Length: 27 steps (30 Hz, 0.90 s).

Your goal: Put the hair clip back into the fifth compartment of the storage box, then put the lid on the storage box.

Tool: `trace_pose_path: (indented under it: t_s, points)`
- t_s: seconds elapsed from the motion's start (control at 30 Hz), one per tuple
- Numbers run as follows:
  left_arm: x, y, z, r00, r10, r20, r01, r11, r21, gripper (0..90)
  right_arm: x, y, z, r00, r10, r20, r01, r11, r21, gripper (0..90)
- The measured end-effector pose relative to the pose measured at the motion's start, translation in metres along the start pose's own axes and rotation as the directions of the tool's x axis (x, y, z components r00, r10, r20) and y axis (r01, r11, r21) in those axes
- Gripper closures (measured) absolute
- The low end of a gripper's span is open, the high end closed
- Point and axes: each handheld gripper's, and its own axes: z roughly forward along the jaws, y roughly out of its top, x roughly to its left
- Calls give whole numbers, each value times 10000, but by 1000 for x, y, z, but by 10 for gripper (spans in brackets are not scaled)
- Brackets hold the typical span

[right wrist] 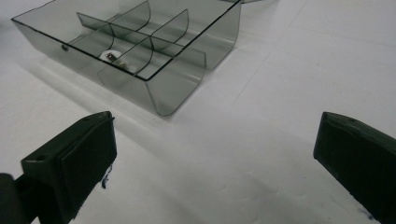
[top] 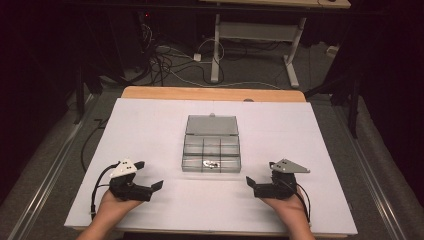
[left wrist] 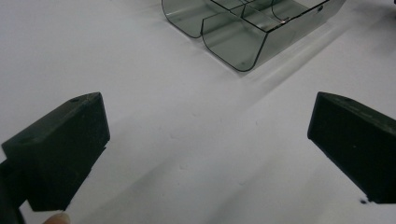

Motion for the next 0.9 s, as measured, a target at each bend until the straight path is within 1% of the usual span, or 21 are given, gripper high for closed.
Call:
trace_pose_path:
  t_s: [0.1, 0.17, 0.23, 0.27, 0.3, 0.33, 0.43, 0.5, 0.53, 0.6, 0.67, 0.7, 0.8, 0.9]
  points:
    - [-2, 2, 1, 10000, 24, 67, -23, 10000, -87, 0, -2, 2, 1, 9999, 85, 79, -85, 10000, -31, 1]
    - [-3, 3, 1, 9998, -134, 158, 137, 9997, -204, 0, -4, 4, 3, 9997, 127, 190, -127, 9999, -34, 1]
    - [-3, 6, 2, 9998, -182, 100, 184, 9997, -186, 0, -6, 5, 6, 9998, 112, 166, -109, 9998, -171, 1]
    - [-3, 8, 3, 9994, -259, 217, 262, 9995, -165, 0, -7, 7, 7, 9998, 153, 113, -152, 9998, -121, 1]
    - [-2, 10, 5, 9983, -376, 444, 384, 9991, -178, 0, -7, 8, 9, 9999, 109, 84, -108, 9999, -121, 1]
    - [-1, 12, 6, 9975, -463, 525, 475, 9987, -207, 0, -8, 9, 11, 9999, 62, 120, -60, 9998, -188, 2]
    - [1, 21, 9, 9978, -542, 385, 558, 9975, -429, 0, -10, 13, 16, 9998, 127, 144, -125, 9998, -137, 2]
    - [2, 26, 12, 9977, -588, 332, 604, 9970, -479, 0, -13, 16, 19, 9997, 113, 206, -110, 9999, -129, 2]
    - [3, 29, 15, 9979, -563, 306, 576, 9974, -444, 0, -15, 17, 20, 9996, 176, 218, -173, 9998, -104, 2]
    - [6, 33, 19, 9990, -421, 162, 428, 9979, -482, 0, -17, 20, 22, 9995, 155, 288, -154, 9999, -55, 2]
    - [10, 36, 24, 9991, -417, 111, 421, 9986, -307, 0, -19, 23, 24, 9993, 173, 319, -173, 9999, 6, 2]
    - [11, 38, 27, 9991, -423, 21, 424, 9989, -223, 0, -20, 25, 25, 9990, 216, 384, -217, 9998, 17, 2]
    - [16, 41, 35, 9984, -573, -1, 573, 9983, -122, 0, -23, 29, 28, 9985, 321, 438, -319, 9995, -37, 2]
    - [19, 44, 41, 9981, -584, -183, 583, 9983, -63, 0, -25, 35, 31, 9984, 271, 499, -269, 9996, -52, 2]
